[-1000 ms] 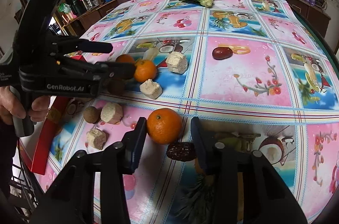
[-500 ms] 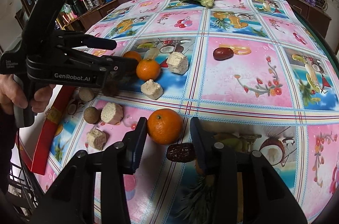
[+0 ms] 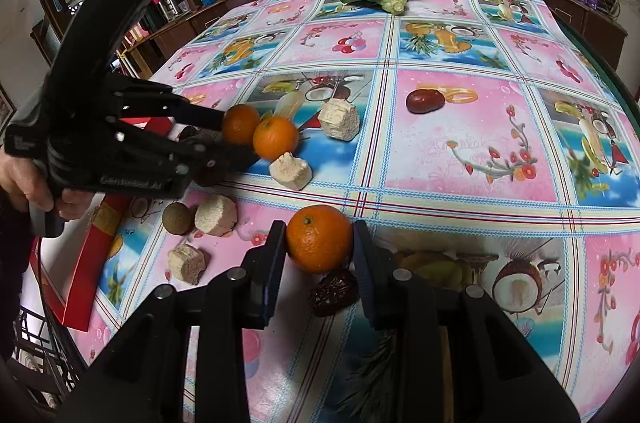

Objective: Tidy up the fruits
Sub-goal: 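Grasp an orange with the right tool while the left tool grasps another orange, then carry both oranges into the red-rimmed white tray and open both tools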

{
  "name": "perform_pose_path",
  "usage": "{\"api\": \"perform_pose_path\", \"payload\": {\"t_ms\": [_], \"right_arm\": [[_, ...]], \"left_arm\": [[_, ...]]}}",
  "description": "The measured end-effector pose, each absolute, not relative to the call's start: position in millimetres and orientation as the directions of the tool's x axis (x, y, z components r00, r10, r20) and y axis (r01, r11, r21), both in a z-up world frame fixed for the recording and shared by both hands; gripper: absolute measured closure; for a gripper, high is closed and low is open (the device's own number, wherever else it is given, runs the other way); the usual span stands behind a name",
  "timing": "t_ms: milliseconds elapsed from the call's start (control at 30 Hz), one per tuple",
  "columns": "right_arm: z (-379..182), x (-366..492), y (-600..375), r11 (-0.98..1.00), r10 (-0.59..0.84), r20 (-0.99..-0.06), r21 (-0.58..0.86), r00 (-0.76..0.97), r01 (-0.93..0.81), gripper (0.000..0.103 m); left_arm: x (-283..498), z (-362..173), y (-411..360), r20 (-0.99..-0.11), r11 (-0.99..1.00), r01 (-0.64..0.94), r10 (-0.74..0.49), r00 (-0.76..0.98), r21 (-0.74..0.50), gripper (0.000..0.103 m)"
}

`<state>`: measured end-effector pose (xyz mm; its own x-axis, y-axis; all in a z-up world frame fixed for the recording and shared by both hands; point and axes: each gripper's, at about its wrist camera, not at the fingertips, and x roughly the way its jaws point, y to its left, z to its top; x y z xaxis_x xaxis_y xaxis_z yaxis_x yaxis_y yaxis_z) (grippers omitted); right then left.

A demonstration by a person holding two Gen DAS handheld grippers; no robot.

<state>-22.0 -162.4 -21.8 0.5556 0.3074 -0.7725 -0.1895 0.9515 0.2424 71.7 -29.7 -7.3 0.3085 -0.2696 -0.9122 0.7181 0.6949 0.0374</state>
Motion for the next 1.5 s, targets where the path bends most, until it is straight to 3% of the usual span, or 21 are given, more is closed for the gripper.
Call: {"api": "perform_pose_path", "payload": {"t_ms": [200,300,533,767,1000,1233,1500], "right_arm": [[-22.3,-21.3,-162.2,0.951,0.310,-0.772,0.245,0.556,-0.190,0.068],[-22.5,-21.7,-162.8,0.951,0.311,-0.770,0.246,0.557,-0.189,0.068],[-18.2,-24.1,-162.3,0.951,0.310,-0.755,0.248,0.578,-0.186,0.069],[2.8,-29.6,-134.2,0.939,0.344,-0.724,0.244,0.598,-0.244,0.069],[26.0,-36.4,-60.9,0.882,0.455,-0.689,0.260,0.564,-0.394,0.068],[29.9,-54.4,20.3,0.808,0.533,-0.685,0.239,0.496,-0.538,0.068],[3.9,-63.4,68.4,0.763,0.548,-0.734,0.243,0.401,-0.598,0.068]], "left_arm": [[75.5,-3.3,-32.7,-0.902,0.706,0.708,-0.286,0.323,0.029,0.055],[71.4,-5.2,-31.4,-0.902,0.703,0.711,-0.290,0.318,0.024,0.068],[60.6,-0.9,-24.5,-0.886,0.752,0.659,-0.298,0.354,0.010,0.068],[9.9,47.8,21.7,-0.809,0.835,0.549,-0.348,0.474,-0.037,0.068],[-68.2,75.0,105.7,-0.728,0.945,0.321,-0.260,0.635,-0.057,0.068],[-98.3,51.3,169.6,-0.742,0.995,0.070,-0.095,0.663,-0.066,0.068],[-111.6,24.0,203.6,-0.776,0.996,-0.042,-0.035,0.630,-0.080,0.068]]}}
